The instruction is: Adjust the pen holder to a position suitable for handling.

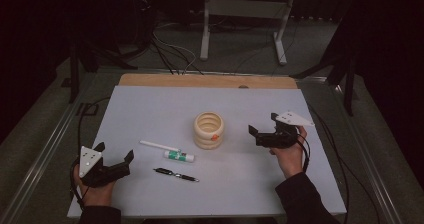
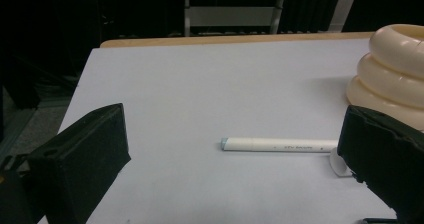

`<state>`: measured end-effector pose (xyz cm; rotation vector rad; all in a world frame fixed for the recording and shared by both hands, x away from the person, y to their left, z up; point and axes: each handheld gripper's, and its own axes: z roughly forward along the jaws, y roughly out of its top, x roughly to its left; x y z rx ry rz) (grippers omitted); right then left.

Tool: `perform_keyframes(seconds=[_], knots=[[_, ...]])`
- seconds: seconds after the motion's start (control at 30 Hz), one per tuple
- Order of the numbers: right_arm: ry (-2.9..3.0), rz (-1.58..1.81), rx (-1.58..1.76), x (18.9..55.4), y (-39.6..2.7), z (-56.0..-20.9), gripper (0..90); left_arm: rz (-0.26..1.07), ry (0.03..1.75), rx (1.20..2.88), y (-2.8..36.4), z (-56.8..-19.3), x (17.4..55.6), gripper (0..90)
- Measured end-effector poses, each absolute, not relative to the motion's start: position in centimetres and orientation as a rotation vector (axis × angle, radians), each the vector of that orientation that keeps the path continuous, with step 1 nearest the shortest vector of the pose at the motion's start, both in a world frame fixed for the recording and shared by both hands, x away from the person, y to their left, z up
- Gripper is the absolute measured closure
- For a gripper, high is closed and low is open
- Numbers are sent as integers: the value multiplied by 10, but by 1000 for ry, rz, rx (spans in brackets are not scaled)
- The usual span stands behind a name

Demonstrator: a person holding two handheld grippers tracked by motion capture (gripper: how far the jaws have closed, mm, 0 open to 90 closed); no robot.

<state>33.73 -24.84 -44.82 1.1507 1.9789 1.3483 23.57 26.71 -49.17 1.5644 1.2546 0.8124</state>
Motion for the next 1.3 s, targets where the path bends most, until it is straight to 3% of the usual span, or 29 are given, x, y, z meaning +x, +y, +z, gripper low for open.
perform_keyframes(seconds=[0.63,0.9,1.3], knots=[[1948,1317,1084,292,-282,-473,0,794,1192,1636,261,-492,238,6],[1890,1355,1133,291,-294,-475,0,736,1149,1742,251,-489,241,6],[1879,1353,1135,294,-294,-475,0,665,962,1901,231,-455,253,5]])
